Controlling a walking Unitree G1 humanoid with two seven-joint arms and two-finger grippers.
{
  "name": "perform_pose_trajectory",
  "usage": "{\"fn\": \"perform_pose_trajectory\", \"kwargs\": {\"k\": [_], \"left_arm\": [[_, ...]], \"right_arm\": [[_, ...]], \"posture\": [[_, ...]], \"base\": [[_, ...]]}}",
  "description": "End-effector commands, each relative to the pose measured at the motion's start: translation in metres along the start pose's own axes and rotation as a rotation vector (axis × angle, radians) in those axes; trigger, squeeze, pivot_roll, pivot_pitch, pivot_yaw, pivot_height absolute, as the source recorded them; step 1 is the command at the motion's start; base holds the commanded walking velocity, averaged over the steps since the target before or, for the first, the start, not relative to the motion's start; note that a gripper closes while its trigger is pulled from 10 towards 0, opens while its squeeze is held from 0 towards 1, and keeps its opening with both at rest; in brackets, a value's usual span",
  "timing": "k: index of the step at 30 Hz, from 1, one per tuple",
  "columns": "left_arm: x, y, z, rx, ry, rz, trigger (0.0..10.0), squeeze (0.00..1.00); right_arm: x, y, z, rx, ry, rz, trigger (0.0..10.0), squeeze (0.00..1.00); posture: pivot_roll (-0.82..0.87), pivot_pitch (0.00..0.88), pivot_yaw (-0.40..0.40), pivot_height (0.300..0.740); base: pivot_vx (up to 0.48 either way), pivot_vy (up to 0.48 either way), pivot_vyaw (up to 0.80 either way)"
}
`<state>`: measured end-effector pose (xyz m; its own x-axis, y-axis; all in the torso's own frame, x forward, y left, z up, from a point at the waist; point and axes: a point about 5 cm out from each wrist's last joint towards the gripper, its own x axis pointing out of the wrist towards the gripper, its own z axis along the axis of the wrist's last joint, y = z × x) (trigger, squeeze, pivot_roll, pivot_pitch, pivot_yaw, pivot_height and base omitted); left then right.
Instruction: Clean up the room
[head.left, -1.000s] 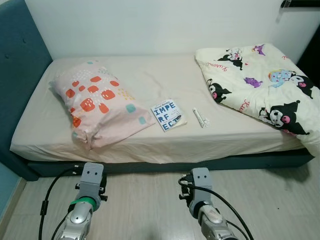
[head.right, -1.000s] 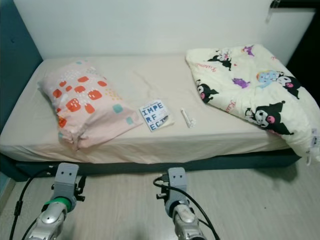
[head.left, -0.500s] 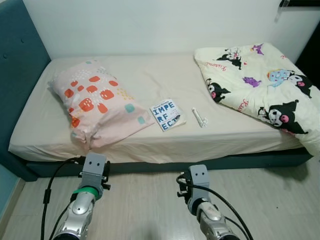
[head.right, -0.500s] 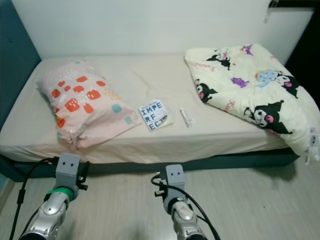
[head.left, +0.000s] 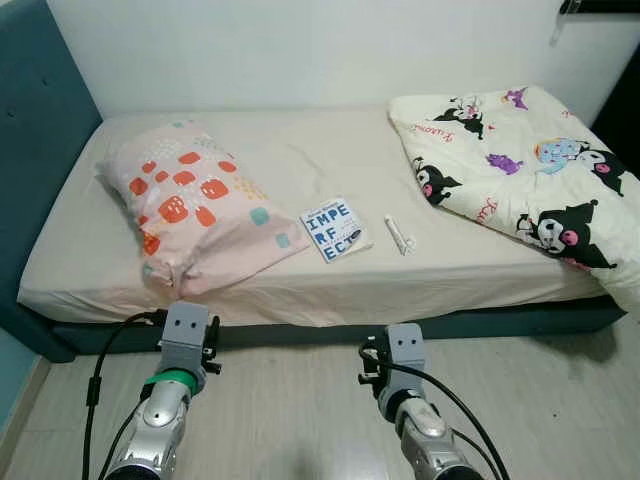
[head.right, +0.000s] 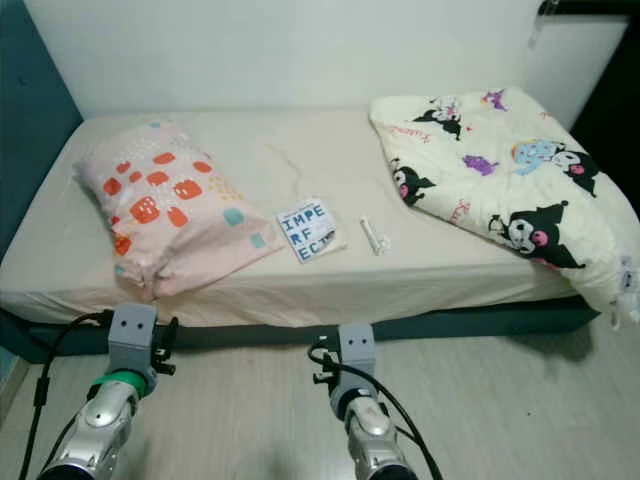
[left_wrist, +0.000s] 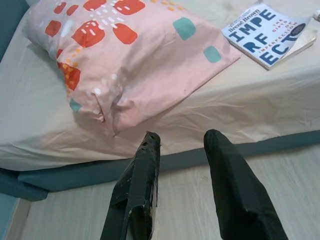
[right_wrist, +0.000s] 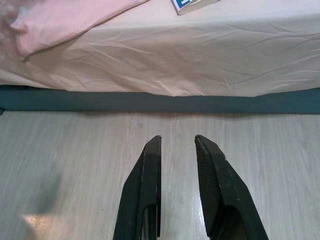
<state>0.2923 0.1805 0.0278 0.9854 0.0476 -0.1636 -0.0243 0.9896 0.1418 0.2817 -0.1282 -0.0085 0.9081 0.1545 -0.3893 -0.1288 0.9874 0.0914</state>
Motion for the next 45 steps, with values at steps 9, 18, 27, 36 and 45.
{"fn": "perform_pose_trajectory", "kwargs": {"k": [9, 18, 27, 36, 45], "left_arm": [[0.0004, 0.0039, 0.0032, -0.014, -0.009, 0.012, 10.0, 0.00], [0.0015, 0.0036, 0.0046, -0.014, -0.012, 0.012, 10.0, 0.00], [0.0012, 0.0062, 0.0055, -0.008, -0.016, 0.013, 10.0, 0.00], [0.0005, 0.0079, 0.0049, -0.005, -0.018, 0.015, 10.0, 0.00], [-0.0013, 0.0068, 0.0038, -0.003, -0.015, 0.012, 10.0, 0.00]], "right_arm": [[0.0005, 0.0010, 0.0016, 0.021, -0.014, -0.009, 10.0, 0.00], [0.0012, -0.0013, 0.0035, 0.023, -0.018, -0.018, 10.0, 0.00], [0.0021, -0.0006, 0.0049, 0.025, -0.020, -0.019, 10.0, 0.00], [0.0021, 0.0008, 0.0046, 0.024, -0.021, -0.016, 10.0, 0.00], [0.0019, 0.0019, 0.0035, 0.021, -0.016, -0.011, 10.0, 0.00]], "posture": [[0.08, 0.000, 0.116, 0.740], [0.08, 0.000, 0.118, 0.740], [0.08, 0.000, 0.119, 0.740], [0.08, 0.000, 0.122, 0.740], [0.09, 0.000, 0.115, 0.740]], "base": [[0.310, 0.000, 0.00], [0.355, 0.000, 0.00], [0.358, 0.000, 0.00], [0.357, 0.000, 0.00], [0.345, 0.000, 0.00]]}}
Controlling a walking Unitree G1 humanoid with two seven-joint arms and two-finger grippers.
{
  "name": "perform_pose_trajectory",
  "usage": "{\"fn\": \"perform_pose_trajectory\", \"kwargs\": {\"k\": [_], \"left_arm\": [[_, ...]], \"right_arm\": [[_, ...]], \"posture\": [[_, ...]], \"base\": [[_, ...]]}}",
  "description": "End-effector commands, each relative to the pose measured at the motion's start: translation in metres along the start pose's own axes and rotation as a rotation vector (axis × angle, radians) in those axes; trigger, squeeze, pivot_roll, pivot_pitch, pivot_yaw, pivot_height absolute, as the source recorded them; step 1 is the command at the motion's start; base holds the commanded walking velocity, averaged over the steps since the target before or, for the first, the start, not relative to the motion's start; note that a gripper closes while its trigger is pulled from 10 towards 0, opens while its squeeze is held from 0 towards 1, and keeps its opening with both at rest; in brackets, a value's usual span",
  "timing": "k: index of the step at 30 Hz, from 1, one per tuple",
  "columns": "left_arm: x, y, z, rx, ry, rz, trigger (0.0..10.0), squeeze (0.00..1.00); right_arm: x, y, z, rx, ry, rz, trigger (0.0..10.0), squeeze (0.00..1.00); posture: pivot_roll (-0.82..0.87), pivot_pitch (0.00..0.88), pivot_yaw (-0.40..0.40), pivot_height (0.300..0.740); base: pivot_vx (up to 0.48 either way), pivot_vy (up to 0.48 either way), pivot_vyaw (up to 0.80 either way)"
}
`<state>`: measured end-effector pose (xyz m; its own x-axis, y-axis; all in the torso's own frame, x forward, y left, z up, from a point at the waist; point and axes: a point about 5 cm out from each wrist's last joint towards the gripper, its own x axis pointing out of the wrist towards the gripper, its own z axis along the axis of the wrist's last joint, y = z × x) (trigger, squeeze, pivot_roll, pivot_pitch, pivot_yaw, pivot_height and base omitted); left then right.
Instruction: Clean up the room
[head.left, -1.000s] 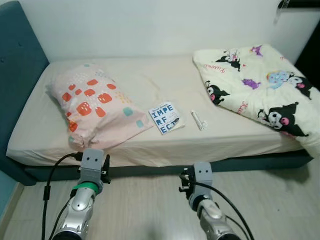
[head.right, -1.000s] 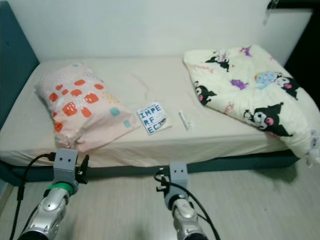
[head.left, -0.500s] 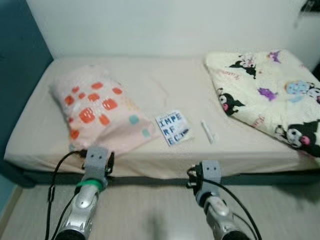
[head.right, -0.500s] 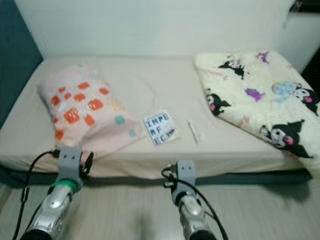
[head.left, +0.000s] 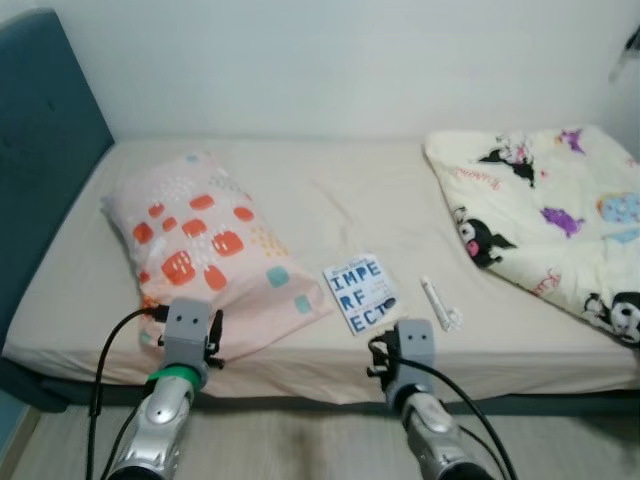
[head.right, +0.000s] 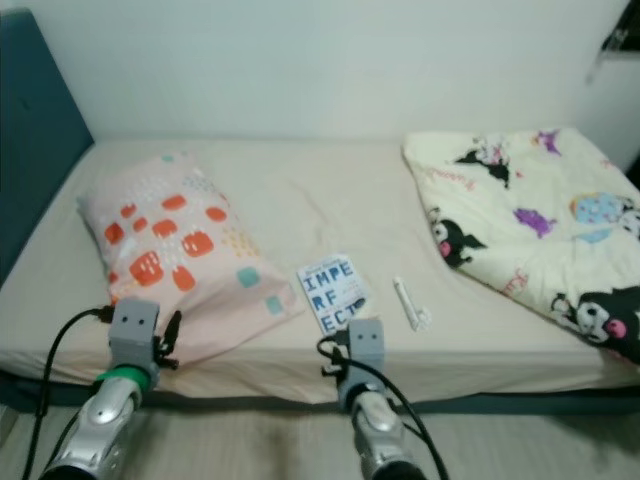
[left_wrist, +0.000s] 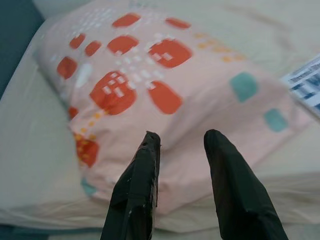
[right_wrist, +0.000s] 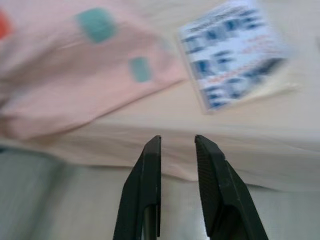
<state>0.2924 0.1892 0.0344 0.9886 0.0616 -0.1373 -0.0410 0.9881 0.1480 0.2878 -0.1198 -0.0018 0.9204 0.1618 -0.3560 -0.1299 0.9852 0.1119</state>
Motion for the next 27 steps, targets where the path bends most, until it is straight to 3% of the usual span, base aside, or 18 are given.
{"fn": "perform_pose_trajectory", "kwargs": {"k": [1, 27], "left_arm": [[-0.0009, -0.0023, -0.0014, -0.006, 0.009, -0.006, 10.0, 0.00], [-0.0011, 0.0049, -0.0007, 0.003, 0.013, 0.017, 10.0, 0.00]], "right_arm": [[-0.0024, -0.0057, -0.0048, 0.002, 0.020, -0.019, 10.0, 0.00], [-0.0027, -0.0044, -0.0058, 0.010, 0.021, -0.023, 10.0, 0.00]], "posture": [[0.09, 0.000, 0.116, 0.740], [0.10, 0.000, 0.120, 0.740]], "base": [[0.334, 0.000, 0.00], [0.293, 0.000, 0.00]]}}
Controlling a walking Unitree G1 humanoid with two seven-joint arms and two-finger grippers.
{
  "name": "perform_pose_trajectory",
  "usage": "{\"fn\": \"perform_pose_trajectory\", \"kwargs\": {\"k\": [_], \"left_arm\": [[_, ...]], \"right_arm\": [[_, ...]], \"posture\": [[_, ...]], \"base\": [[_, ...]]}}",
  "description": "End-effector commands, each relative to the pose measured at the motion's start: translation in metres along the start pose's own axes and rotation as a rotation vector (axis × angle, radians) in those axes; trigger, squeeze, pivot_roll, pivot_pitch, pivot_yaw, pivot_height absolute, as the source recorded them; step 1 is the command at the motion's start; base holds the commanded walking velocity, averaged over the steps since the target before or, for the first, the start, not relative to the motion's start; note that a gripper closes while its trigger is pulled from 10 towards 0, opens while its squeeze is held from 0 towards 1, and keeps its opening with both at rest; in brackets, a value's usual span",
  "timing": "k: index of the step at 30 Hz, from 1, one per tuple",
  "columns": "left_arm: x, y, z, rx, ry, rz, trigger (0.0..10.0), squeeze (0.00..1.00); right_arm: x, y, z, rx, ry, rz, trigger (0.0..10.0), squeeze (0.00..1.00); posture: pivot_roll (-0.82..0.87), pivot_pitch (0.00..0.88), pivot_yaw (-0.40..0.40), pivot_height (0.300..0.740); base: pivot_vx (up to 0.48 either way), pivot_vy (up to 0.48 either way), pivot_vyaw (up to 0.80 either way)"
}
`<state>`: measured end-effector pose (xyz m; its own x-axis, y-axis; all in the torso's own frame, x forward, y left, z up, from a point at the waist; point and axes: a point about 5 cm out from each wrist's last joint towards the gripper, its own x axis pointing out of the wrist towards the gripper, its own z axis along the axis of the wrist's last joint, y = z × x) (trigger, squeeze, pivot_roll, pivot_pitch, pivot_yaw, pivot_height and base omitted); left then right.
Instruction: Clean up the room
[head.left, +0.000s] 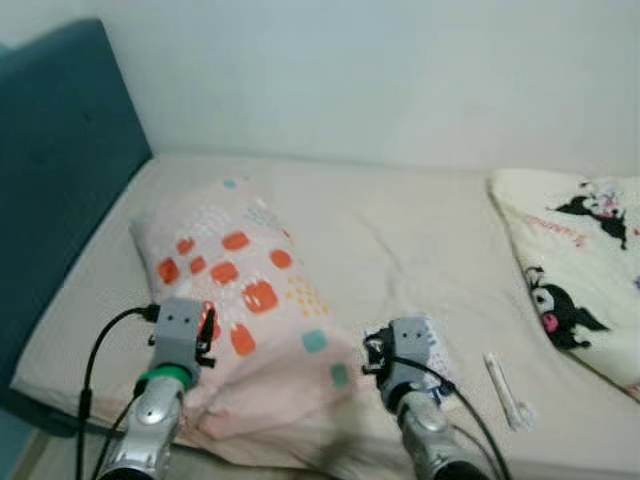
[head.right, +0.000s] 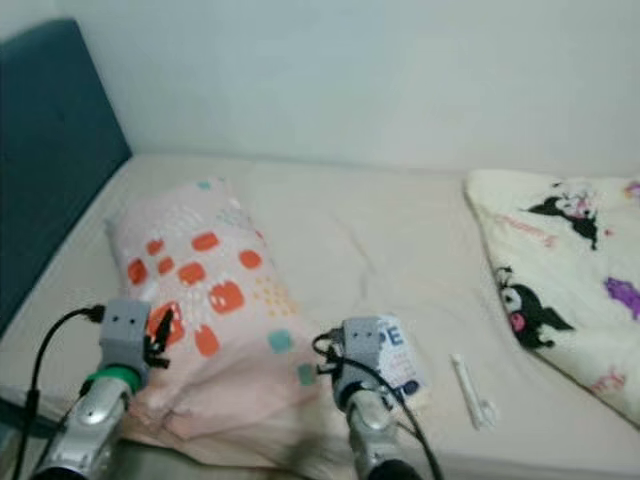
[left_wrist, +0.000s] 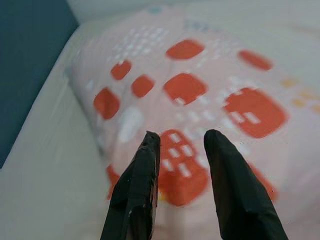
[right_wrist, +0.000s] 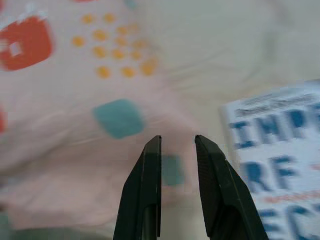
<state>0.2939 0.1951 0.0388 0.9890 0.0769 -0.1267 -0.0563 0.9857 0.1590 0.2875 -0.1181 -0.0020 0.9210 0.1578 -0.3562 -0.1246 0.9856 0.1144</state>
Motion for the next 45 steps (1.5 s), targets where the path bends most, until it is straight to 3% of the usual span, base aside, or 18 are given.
{"fn": "perform_pose_trajectory", "kwargs": {"k": [1, 12, 34, 38, 45], "left_arm": [[-0.002, -0.002, -0.004, -0.005, 0.021, 0.001, 10.0, 0.00], [-0.004, -0.002, -0.009, -0.032, 0.048, 0.013, 10.0, 0.00], [-0.006, -0.003, -0.010, -0.029, 0.056, 0.007, 10.0, 0.00], [-0.006, 0.008, -0.019, -0.036, 0.137, 0.082, 10.0, 0.00], [-0.004, 0.014, -0.021, -0.034, 0.171, 0.108, 10.0, 0.00]], "right_arm": [[-0.003, -0.006, -0.005, 0.005, 0.021, -0.019, 10.0, 0.00], [-0.005, -0.010, -0.009, 0.009, 0.030, -0.034, 10.0, 0.00], [-0.004, -0.008, -0.009, 0.008, 0.036, -0.034, 10.0, 0.00], [-0.005, -0.008, -0.010, 0.007, 0.038, -0.034, 10.0, 0.00], [-0.005, -0.009, -0.010, 0.007, 0.037, -0.038, 10.0, 0.00]], "posture": [[0.10, 0.000, 0.120, 0.740], [0.10, 0.000, 0.125, 0.740], [0.11, 0.000, 0.119, 0.740], [0.10, 0.000, 0.119, 0.740], [0.10, 0.000, 0.123, 0.740]], "base": [[0.000, 0.000, 0.00], [0.000, 0.052, 0.00], [0.000, 0.417, 0.00], [0.000, -0.240, 0.00], [0.000, -0.480, 0.00]]}}
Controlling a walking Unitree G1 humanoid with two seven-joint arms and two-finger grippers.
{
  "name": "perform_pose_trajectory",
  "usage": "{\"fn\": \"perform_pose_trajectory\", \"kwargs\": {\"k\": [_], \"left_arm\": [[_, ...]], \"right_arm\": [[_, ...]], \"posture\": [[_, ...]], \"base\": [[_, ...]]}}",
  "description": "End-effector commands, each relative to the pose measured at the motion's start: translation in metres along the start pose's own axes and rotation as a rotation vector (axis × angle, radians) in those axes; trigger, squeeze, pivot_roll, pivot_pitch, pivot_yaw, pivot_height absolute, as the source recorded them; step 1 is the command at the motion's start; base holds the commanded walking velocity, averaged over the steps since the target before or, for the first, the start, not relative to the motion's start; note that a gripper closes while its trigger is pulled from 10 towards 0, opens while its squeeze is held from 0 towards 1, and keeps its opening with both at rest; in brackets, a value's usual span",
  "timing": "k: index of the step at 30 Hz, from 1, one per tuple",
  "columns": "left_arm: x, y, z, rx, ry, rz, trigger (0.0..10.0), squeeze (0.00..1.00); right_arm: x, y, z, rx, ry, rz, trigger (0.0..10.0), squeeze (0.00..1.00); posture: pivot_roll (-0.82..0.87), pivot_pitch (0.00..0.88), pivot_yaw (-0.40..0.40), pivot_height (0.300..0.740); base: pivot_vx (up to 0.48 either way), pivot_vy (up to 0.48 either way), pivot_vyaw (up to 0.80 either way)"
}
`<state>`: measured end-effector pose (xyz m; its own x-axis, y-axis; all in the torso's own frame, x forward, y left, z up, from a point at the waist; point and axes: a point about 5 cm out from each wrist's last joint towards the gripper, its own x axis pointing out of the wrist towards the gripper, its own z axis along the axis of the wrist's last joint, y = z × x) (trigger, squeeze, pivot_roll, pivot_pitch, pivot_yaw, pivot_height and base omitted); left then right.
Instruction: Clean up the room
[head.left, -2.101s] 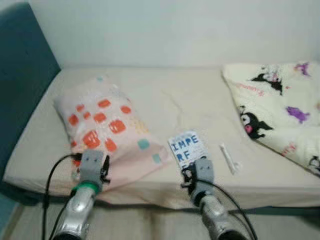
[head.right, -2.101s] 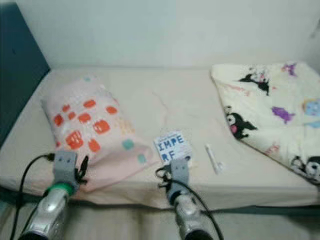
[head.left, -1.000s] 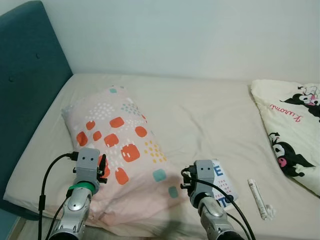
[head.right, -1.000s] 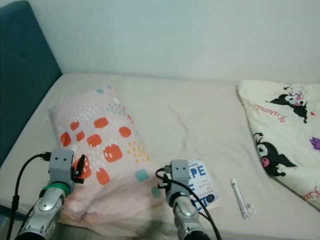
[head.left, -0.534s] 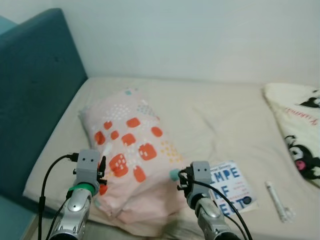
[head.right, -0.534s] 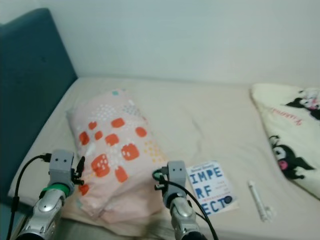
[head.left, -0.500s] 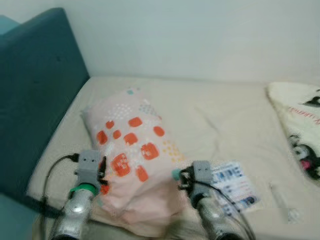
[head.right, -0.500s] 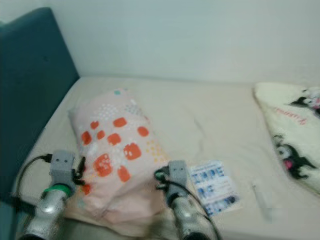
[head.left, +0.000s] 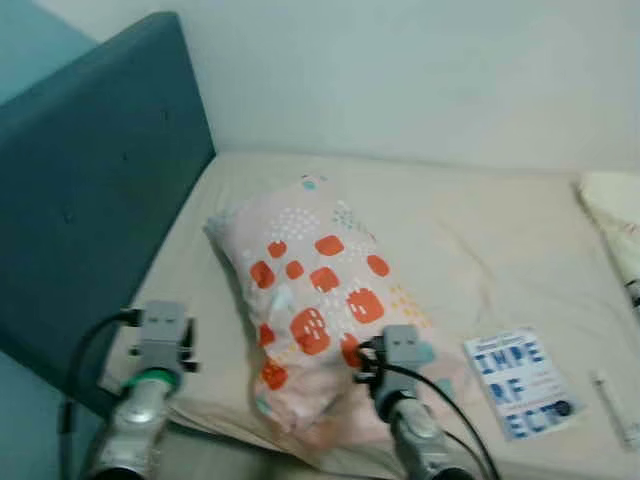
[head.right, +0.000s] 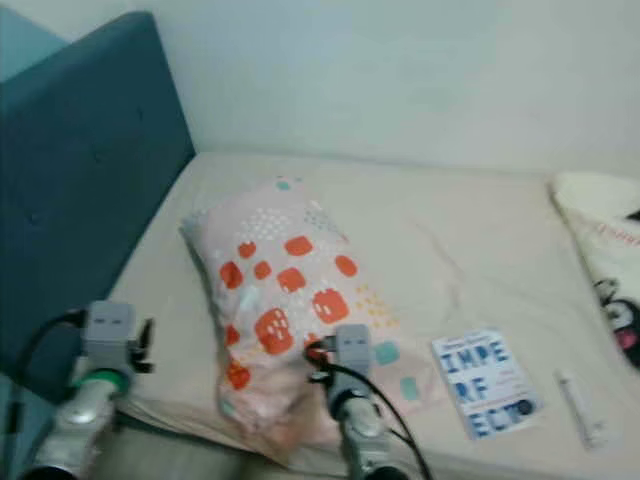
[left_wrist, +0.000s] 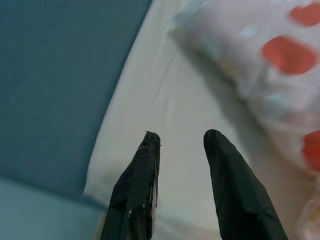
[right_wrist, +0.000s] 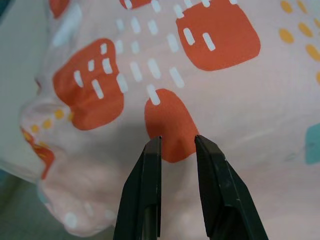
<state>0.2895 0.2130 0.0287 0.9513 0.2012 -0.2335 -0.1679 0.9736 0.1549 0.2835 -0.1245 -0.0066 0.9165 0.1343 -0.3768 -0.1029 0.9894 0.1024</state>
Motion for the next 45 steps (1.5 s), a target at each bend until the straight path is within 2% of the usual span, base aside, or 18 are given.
{"fn": "perform_pose_trajectory", "kwargs": {"k": [1, 8, 9, 17, 19, 23, 25, 29, 31, 33, 38, 42, 45], "left_arm": [[-0.001, -0.001, -0.008, -0.002, 0.053, 0.001, 10.0, 0.00], [0.001, -0.002, -0.008, -0.038, 0.074, -0.003, 10.0, 0.00], [0.001, -0.004, -0.007, -0.013, 0.068, -0.020, 10.0, 0.00], [0.003, -0.007, -0.004, 0.034, 0.057, -0.052, 10.0, 0.00], [0.005, -0.009, -0.001, 0.093, 0.051, -0.110, 10.0, 0.00], [0.008, -0.014, 0.002, 0.118, 0.046, -0.182, 10.0, 0.00], [0.008, -0.026, 0.010, 0.110, 0.002, -0.299, 10.0, 0.00], [0.007, -0.031, 0.013, 0.098, -0.014, -0.340, 10.0, 0.00], [0.006, -0.046, 0.022, 0.123, -0.070, -0.389, 10.0, 0.00], [0.006, -0.053, 0.026, 0.146, -0.107, -0.385, 10.0, 0.00], [0.008, -0.053, 0.031, 0.159, -0.133, -0.356, 10.0, 0.00], [0.008, -0.053, 0.034, 0.164, -0.149, -0.376, 10.0, 0.00], [0.010, -0.045, 0.035, 0.108, -0.140, -0.310, 10.0, 0.00]], "right_arm": [[-0.002, -0.003, -0.004, 0.012, 0.016, -0.014, 10.0, 0.00], [-0.001, -0.002, -0.002, 0.017, 0.012, -0.016, 10.0, 0.00], [-0.001, -0.003, -0.002, 0.016, 0.014, -0.016, 10.0, 0.00], [0.002, -0.005, 0.003, 0.032, 0.006, -0.039, 10.0, 0.00], [0.004, -0.010, 0.011, 0.058, -0.032, -0.087, 10.0, 0.00], [0.005, -0.018, 0.017, 0.087, -0.062, -0.143, 10.0, 0.00], [0.004, -0.029, 0.020, 0.093, -0.082, -0.194, 10.0, 0.00], [0.003, -0.032, 0.023, 0.086, -0.095, -0.206, 10.0, 0.00], [0.003, -0.041, 0.031, 0.091, -0.141, -0.228, 10.0, 0.00], [0.002, -0.045, 0.034, 0.107, -0.161, -0.228, 10.0, 0.00], [0.002, -0.043, 0.033, 0.126, -0.160, -0.211, 10.0, 0.00], [0.002, -0.041, 0.030, 0.150, -0.154, -0.199, 10.0, 0.00], [0.002, -0.037, 0.028, 0.158, -0.151, -0.188, 10.0, 0.00]], "posture": [[0.10, 0.000, 0.125, 0.740], [0.11, 0.000, 0.123, 0.740], [0.11, 0.000, 0.123, 0.740], [0.10, 0.000, 0.125, 0.740], [0.10, 0.000, 0.122, 0.740], [0.10, 0.000, 0.120, 0.740], [0.08, 0.000, 0.123, 0.740], [0.08, 0.000, 0.123, 0.740], [0.05, 0.000, 0.137, 0.740], [0.05, 0.000, 0.139, 0.740], [0.04, 0.000, 0.140, 0.740], [0.05, 0.000, 0.136, 0.731], [0.05, 0.000, 0.130, 0.716]], "base": [[0.000, -0.472, 0.00], [0.000, -0.124, 0.00], [0.000, 0.000, 0.00], [0.000, 0.000, 0.00], [0.000, 0.000, 0.00], [0.000, 0.000, 0.00], [0.000, 0.000, 0.00], [0.000, 0.000, 0.00], [0.000, 0.000, 0.00], [0.000, 0.000, 0.00], [0.000, 0.000, 0.00], [0.000, 0.000, 0.00], [0.000, 0.000, 0.00]]}}
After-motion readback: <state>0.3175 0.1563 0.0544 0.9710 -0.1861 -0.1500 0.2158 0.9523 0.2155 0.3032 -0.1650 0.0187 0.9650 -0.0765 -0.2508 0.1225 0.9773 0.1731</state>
